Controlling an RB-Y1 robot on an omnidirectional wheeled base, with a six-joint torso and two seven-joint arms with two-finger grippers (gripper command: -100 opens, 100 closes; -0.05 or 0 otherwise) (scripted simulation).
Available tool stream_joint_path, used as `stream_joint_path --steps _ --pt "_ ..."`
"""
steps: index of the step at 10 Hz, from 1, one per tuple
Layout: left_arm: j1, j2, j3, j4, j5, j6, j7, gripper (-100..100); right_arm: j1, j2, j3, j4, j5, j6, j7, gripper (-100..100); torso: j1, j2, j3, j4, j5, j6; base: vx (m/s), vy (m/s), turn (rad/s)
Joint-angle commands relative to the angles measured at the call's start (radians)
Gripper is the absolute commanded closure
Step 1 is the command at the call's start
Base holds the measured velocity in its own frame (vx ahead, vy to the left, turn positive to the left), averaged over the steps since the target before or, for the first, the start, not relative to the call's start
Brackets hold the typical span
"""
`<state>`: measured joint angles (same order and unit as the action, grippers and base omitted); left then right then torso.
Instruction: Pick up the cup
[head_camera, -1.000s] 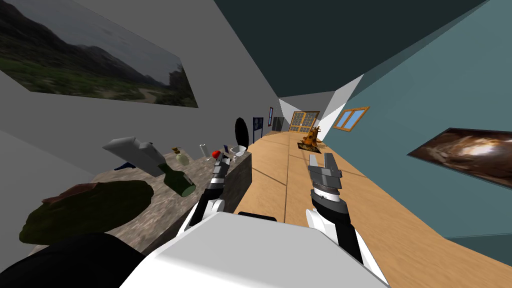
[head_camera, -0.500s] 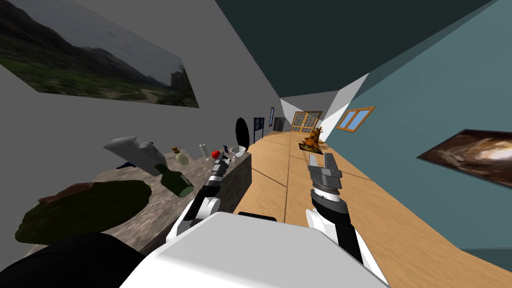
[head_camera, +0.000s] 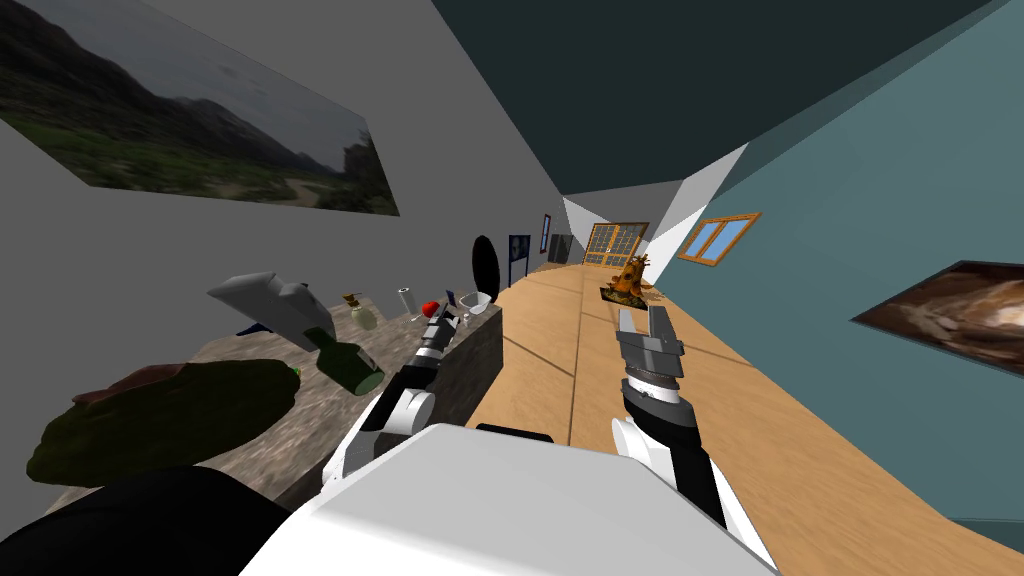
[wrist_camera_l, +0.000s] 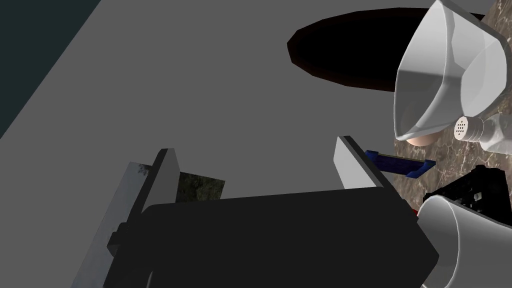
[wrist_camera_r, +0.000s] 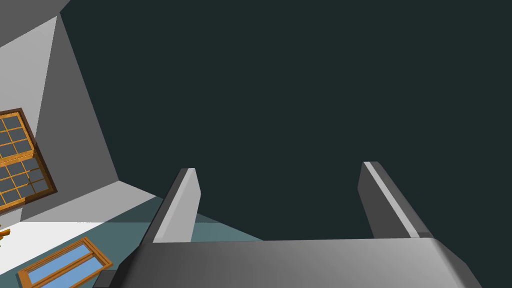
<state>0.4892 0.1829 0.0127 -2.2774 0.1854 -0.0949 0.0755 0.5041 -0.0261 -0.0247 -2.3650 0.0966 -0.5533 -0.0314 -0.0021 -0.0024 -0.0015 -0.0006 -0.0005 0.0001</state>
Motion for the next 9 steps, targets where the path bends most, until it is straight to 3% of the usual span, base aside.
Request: stream_joint_path --steps 1,4,5,7,8,9 --pt "-0.007 0.021 0.021 -0.018 0.03 0.05 0.012 -100 0.0 0.0 0.0 0.0 0.0 0.0 0.0 0 0.0 0.0 0.0 0.0 0.0 0.0 0.038 -0.037 0.036" --pt "-0.014 0.04 0.042 -0.032 0.058 0.133 0.023 -100 0.0 0.0 0.0 0.0 0.0 0.0 0.0 0 -0.001 -0.001 0.0 0.0 0.0 0.0 0.038 -0.038 0.04" --pt "-0.02 0.058 0.065 -0.047 0.087 0.161 0.036 -100 0.0 0.0 0.0 0.0 0.0 0.0 0.0 0 0.0 0.0 0.0 0.0 0.0 0.0 0.034 -0.034 0.053" --pt "-0.02 0.058 0.065 -0.047 0.087 0.202 0.036 -100 0.0 0.0 0.0 0.0 0.0 0.0 0.0 0 0.0 0.0 0.0 0.0 0.0 0.0 0.029 -0.026 0.011" --pt "-0.026 0.077 0.089 -0.061 0.118 0.241 0.048 -100 0.0 0.0 0.0 0.0 0.0 0.0 0.0 0 0.001 0.001 0.0 0.0 0.0 0.0 0.037 -0.028 0.047" --pt "-0.026 0.077 0.089 -0.061 0.118 0.267 0.048 -100 0.0 0.0 0.0 0.0 0.0 0.0 0.0 0 0.001 0.0 0.0 0.0 0.0 0.0 0.038 -0.028 0.035"
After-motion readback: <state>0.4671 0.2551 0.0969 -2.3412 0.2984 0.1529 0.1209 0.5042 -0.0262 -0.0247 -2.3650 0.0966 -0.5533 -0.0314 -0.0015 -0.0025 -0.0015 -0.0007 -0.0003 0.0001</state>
